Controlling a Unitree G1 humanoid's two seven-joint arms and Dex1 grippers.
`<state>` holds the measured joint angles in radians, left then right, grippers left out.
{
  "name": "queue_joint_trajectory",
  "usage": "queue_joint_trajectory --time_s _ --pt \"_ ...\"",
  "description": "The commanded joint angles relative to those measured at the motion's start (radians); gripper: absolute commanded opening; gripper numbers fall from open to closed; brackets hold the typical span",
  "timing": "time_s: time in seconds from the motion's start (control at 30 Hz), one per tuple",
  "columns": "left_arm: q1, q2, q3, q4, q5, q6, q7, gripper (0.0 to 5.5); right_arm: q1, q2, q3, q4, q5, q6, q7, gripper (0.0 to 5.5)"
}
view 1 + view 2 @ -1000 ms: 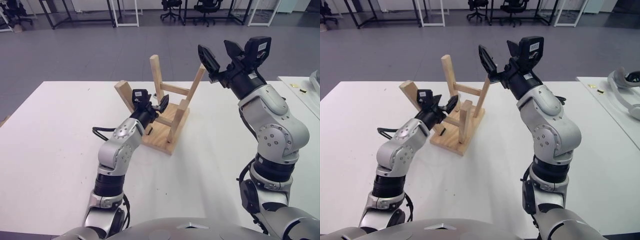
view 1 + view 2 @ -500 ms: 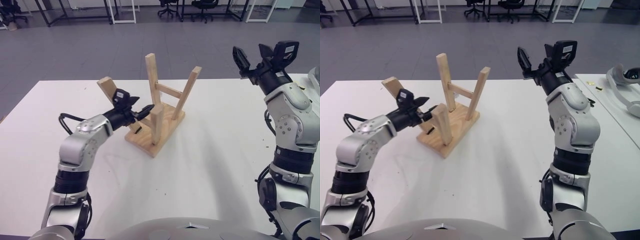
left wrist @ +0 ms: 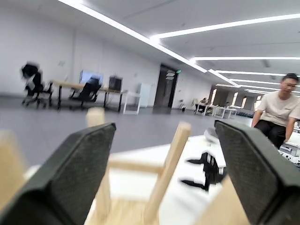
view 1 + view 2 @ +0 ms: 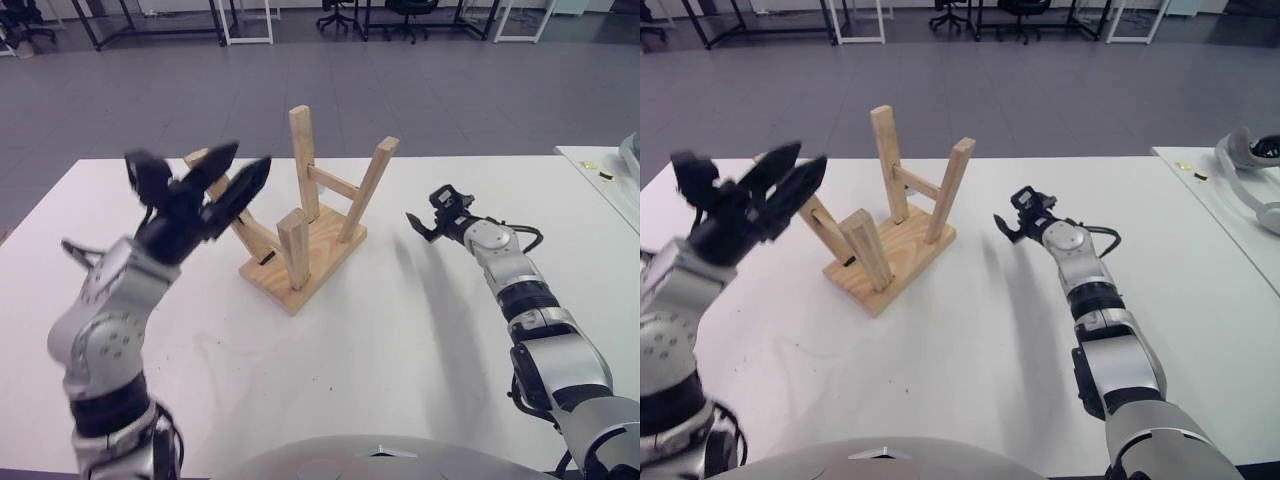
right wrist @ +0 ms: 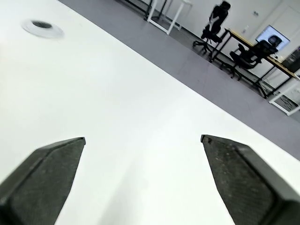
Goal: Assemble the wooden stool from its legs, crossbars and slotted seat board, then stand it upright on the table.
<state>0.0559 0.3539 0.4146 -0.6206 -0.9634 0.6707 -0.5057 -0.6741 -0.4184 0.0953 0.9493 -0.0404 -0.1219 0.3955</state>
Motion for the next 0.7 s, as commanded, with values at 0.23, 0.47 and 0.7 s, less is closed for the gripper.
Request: queue_joint_trajectory --time_s 0.23,0.47,0.7 --pt "0.07 -0.034 -0.179 0.52 0.543 -0.381 0.044 3.91 -0.048 0.095 -0.032 0.166 -0.018 -0.161 -0.023 4.59" --pt "-0.133 -0.077 -0.302 0.781 0.574 -0.479 -0.092 3.91 0.013 0.115 -0.06 0.049 -0.001 -0.136 -0.001 4.59" --pt "-0.263 -0.063 -0.235 0.926 0.539 -0.522 -0.138 2.81 0.047 0.109 -0.065 0.001 -0.003 -0.104 -0.007 4.59"
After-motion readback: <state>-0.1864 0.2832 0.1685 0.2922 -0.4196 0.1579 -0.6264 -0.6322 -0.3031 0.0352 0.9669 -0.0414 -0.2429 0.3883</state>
